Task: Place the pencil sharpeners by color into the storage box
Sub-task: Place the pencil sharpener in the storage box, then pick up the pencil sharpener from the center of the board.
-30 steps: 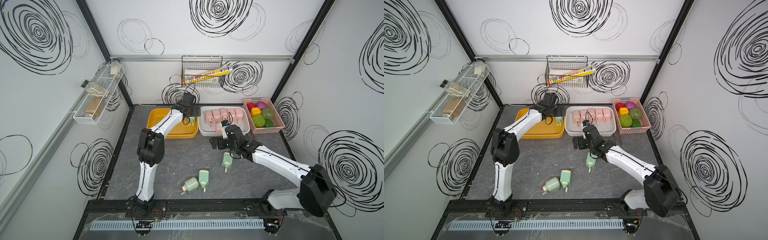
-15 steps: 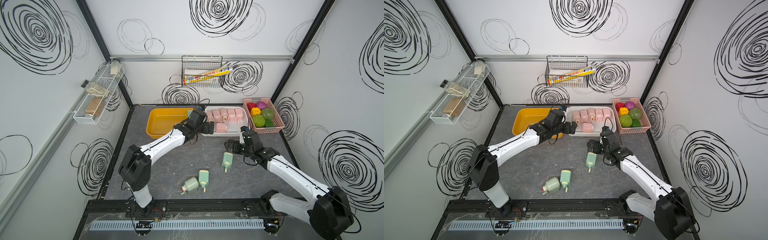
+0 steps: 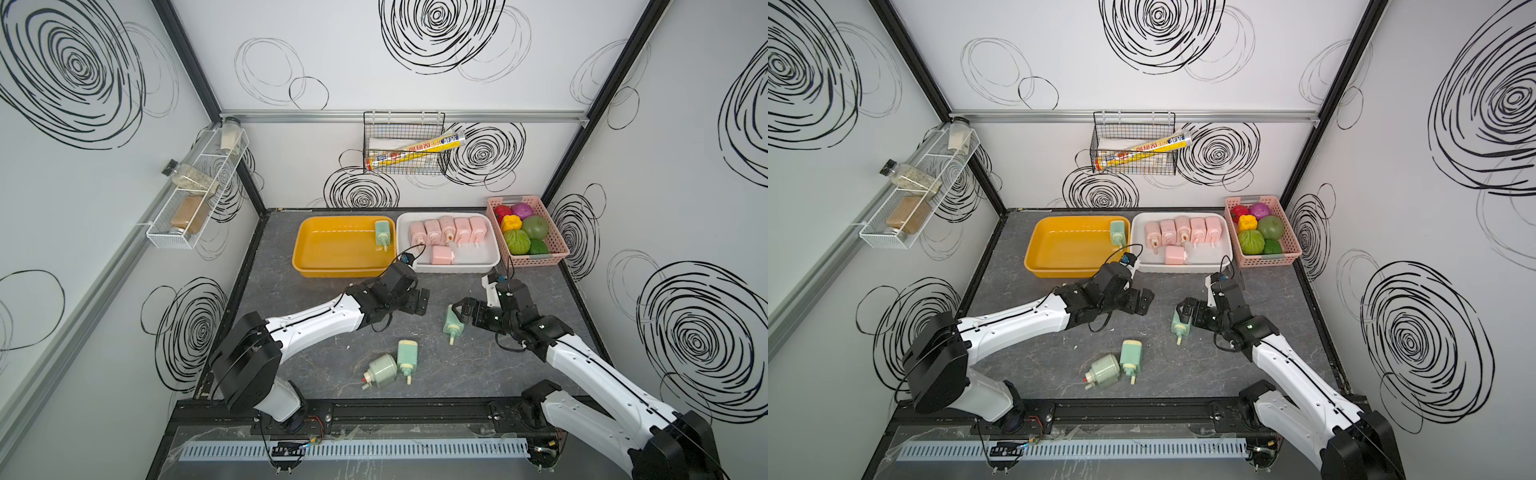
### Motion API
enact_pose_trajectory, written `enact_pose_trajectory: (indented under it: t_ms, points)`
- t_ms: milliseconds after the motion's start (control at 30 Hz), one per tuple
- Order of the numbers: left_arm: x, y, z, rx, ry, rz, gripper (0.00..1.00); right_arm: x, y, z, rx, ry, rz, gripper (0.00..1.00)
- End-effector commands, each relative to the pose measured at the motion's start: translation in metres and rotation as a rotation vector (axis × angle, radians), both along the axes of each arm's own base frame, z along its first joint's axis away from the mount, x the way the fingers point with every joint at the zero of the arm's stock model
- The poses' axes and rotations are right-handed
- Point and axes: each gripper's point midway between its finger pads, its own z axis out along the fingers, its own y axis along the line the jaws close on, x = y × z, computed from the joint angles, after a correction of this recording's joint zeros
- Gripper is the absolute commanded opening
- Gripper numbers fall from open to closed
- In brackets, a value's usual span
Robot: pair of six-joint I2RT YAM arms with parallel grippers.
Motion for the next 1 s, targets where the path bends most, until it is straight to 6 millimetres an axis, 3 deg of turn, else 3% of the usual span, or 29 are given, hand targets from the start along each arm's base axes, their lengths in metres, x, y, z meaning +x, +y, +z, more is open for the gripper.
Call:
enact_pose_trajectory:
  t_ms: [0,233,967]
  points:
    - [-0.013,-0.006,-0.009,-0.033,0.037,0.006,0.99,-0.02,0.011,-0.01,0.067,0.075,0.072,1.0]
    - [-0.024,-0.013,-0.02,-0.001,0.045,-0.041,0.99,-0.028,0.027,-0.012,0.166,0.079,0.124,1.0]
    - [-0.033,-0.019,-0.032,0.02,0.066,-0.095,0.99,-0.034,0.049,-0.014,0.156,0.044,0.246,1.0]
